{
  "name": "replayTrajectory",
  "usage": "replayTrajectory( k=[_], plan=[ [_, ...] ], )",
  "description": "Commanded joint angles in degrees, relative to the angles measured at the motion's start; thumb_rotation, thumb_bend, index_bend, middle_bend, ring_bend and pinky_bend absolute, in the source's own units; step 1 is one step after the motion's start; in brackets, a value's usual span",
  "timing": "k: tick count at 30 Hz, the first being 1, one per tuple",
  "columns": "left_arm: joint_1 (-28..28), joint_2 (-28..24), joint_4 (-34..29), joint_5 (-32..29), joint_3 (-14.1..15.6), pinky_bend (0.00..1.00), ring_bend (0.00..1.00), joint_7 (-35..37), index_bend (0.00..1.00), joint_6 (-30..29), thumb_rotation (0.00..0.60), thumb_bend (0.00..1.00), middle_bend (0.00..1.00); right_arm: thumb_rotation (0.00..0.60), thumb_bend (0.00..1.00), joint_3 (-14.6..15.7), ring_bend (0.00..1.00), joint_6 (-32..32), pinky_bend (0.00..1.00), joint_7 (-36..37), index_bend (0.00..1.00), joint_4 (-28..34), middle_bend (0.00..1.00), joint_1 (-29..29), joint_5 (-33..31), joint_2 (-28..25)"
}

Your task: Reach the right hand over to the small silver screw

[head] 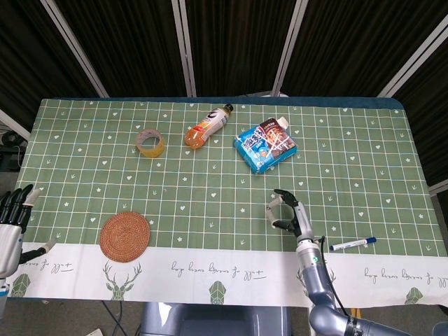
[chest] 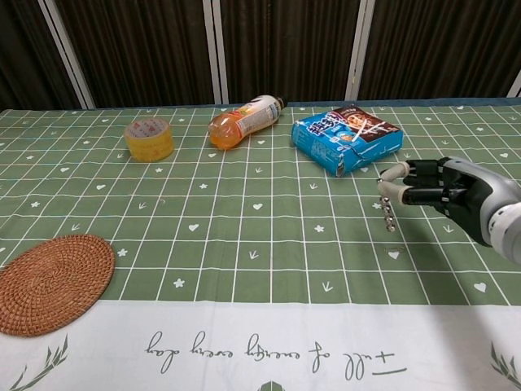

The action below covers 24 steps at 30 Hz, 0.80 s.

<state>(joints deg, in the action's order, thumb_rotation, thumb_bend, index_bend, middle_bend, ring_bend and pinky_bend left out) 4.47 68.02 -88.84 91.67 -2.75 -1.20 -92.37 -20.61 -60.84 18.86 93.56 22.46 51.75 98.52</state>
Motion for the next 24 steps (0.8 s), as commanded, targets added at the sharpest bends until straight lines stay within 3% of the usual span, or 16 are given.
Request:
replayTrajectory(
  k=[1,24],
  plan=[
    [0.03,0.03,-0.02,-0.03,0.02,0.0,0.0,-0.08,0.0,0.11,0.6,0.01,0.0,0.6,0.42,0.3,0.0,0.13,0.0,-0.03,0.59,-0.41,0.16,-0.07,0.14,0.3],
    [-0.01,0.03,0.01,-0.14,-0.09,0.0,0.0,-0.08,0.0,0.07,0.6,0.01,0.0,0.6,0.42,0.4,0.0,1.95,0.0,-0.21,0.6,-3.73,0.16,0.15,-0.34,2.16]
  ],
)
